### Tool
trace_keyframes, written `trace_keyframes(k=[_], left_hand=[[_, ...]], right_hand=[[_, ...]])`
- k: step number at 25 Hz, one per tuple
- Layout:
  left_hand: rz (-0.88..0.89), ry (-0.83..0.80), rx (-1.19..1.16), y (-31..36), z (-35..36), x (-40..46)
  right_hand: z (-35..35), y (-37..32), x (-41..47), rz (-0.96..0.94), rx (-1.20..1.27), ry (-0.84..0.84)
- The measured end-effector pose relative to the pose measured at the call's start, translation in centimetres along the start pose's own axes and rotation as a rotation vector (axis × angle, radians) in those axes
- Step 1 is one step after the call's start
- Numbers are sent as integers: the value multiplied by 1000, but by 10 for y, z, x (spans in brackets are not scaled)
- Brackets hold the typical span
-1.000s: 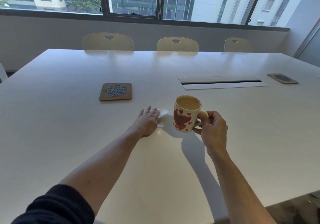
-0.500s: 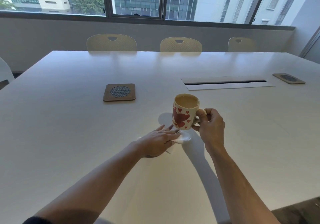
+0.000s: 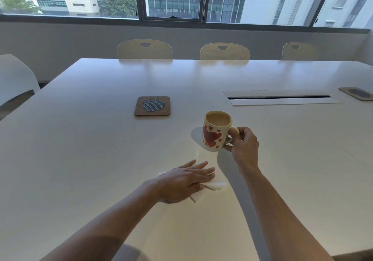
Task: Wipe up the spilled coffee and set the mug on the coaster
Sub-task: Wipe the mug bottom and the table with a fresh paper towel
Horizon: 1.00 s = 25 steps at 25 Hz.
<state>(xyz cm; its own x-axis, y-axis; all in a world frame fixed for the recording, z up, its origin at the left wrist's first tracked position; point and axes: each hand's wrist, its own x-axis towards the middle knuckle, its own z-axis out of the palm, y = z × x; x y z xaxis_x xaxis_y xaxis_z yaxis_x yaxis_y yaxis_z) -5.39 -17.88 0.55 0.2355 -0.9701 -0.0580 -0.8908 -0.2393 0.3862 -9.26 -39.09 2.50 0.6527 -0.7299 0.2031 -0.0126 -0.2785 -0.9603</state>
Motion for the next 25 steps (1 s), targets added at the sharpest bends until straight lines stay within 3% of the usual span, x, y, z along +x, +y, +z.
trace_keyframes(k=[10,22,25], left_hand=[[-25,55,14,7,5,-13],[-40,233,-12,3,14,-16],[-60,261,-46,-1,13,-22]], right_hand=[[10,5,5,15,-12,-45],[2,5,-1,105,76,-149],[-2,2,-20,101,-92,-15]])
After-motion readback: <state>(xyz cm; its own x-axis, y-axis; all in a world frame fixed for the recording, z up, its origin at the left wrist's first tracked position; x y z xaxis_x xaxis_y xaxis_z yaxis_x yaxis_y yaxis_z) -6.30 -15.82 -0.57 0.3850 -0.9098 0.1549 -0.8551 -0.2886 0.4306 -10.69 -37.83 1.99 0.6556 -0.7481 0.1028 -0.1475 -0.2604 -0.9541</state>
